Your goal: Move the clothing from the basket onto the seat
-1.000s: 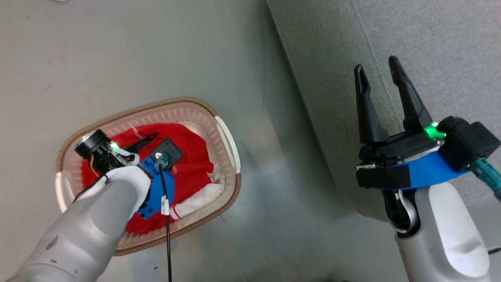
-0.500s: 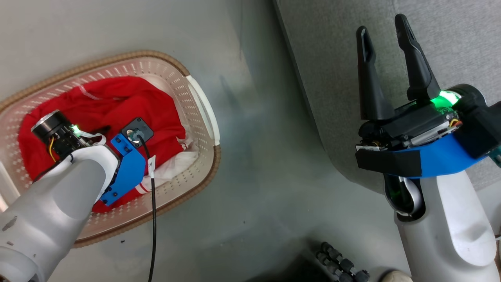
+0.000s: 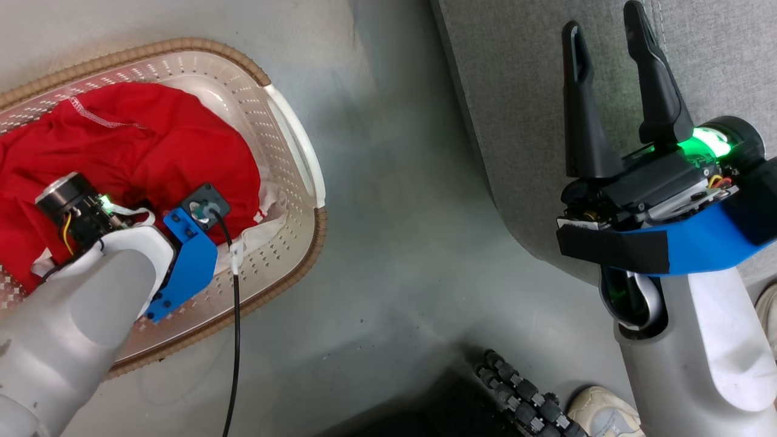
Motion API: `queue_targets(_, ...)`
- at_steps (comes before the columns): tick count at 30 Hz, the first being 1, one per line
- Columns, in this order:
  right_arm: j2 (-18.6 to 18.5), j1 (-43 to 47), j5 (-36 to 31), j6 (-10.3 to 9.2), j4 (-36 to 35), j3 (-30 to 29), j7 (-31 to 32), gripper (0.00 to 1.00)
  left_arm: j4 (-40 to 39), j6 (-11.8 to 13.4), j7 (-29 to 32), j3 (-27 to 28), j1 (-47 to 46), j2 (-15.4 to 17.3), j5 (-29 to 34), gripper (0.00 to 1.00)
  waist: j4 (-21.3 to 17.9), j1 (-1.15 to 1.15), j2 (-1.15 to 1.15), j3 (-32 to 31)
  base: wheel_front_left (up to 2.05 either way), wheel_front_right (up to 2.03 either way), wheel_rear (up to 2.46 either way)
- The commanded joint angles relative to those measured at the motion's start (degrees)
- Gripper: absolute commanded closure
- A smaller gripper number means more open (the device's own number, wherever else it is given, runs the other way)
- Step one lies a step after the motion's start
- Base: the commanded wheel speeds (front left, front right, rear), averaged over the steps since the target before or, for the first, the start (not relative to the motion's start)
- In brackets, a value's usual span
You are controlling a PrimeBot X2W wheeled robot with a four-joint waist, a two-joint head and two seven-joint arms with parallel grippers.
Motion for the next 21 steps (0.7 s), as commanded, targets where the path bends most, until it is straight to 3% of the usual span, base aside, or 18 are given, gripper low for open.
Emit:
queue_targets(1, -0.1, -1.0, 0.2, 0.01, -0.3, 0.0, -0.2, 0.00, -0.2, 0.0, 0.5, -0.2, 0.8, 0.3, 0.5, 0.00, -0.1, -0.01, 0.00, 0.1, 0.00, 0.00, 0.00)
queue_targets(2, -0.1, -1.1, 0.2, 0.01, -0.4, 0.0, -0.2, 0.00, -0.4, 0.0, 0.5, -0.2, 0.7, 0.4, 0.7, 0.57, 0.0, -0.01, 0.00, 0.1, 0.00, 0.00, 0.00)
queue_targets(3, -0.1, -1.2, 0.2, 0.01, -0.4, -0.1, -0.2, 0.00, -0.5, 0.0, 0.4, -0.2, 0.5, 0.4, 0.8, 0.99, 0.0, -0.01, 0.00, 0.1, 0.00, 0.00, 0.00)
queue_targets(12, -0.1, -1.4, -1.1, 0.01, 0.0, -0.4, -0.2, 0.00, -1.7, 0.0, -2.9, -0.2, 0.4, -1.5, 0.6, 1.00, 1.8, -0.01, 0.00, -2.6, 0.00, 0.00, 0.00)
queue_targets(21, -0.1, 0.6, -3.6, 0.01, 1.4, -1.7, -0.2, 0.00, -0.2, 0.0, -13.6, -0.2, -0.4, -6.2, -4.1, 1.00, 5.9, -0.01, 0.00, -9.9, 0.00, 0.00, 0.00)
